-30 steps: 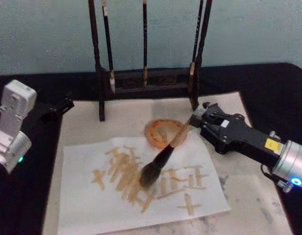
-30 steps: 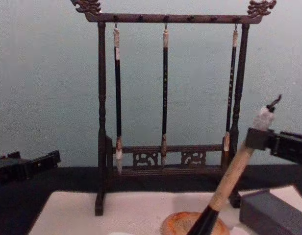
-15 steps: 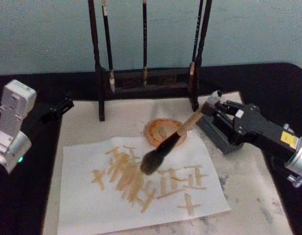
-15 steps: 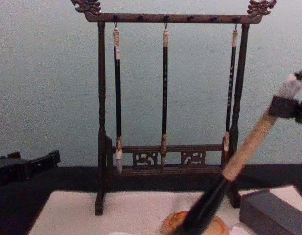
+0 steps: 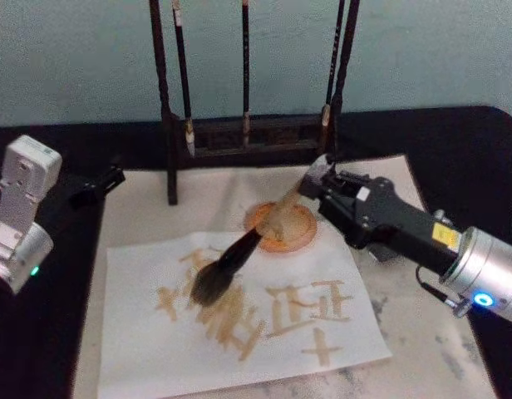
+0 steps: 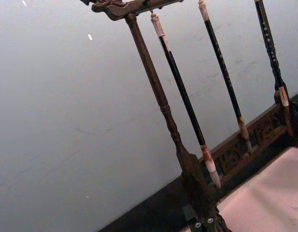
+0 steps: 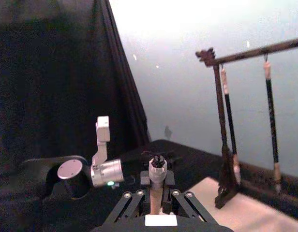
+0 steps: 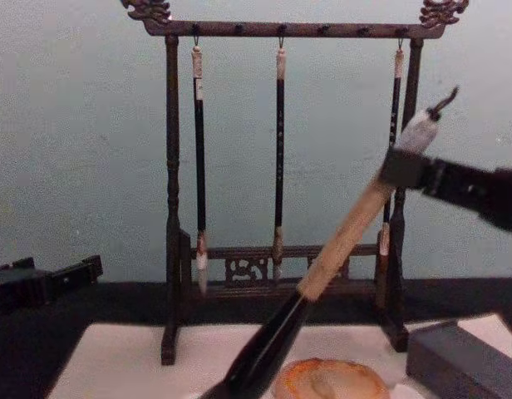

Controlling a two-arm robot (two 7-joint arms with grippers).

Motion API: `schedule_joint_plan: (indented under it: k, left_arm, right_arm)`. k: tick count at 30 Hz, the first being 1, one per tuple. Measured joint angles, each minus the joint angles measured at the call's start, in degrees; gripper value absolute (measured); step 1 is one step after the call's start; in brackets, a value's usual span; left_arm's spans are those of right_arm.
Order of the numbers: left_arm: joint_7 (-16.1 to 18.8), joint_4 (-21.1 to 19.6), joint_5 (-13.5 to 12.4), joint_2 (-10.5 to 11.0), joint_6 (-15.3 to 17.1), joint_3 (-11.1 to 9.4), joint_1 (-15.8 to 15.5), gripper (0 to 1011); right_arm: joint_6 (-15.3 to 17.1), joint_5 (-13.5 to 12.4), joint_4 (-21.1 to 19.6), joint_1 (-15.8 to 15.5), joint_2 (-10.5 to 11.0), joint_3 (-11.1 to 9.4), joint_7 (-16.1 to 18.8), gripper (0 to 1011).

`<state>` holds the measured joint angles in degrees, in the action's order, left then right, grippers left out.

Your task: Pick up the brush from the inkstone, write on the paper, then place the brush back to its original position.

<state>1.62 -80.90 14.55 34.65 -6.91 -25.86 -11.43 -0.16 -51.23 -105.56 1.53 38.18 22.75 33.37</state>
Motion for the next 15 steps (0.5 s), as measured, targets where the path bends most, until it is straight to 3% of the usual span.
schedule_joint_plan:
  k: [5,15]
  left_arm:
    - [0.0,0.0,0.0,0.0,0.0,0.0,0.0,1000]
    - [0.0,0.0,0.0,0.0,0.0,0.0,0.0,1002]
  right_arm:
    - [0.73,0.12,2.06,0.93,-0.86,1.64,-0.05,160]
    - [1.1,-0.15,5.52,1.3,-1.34,2.6,-0.39,160]
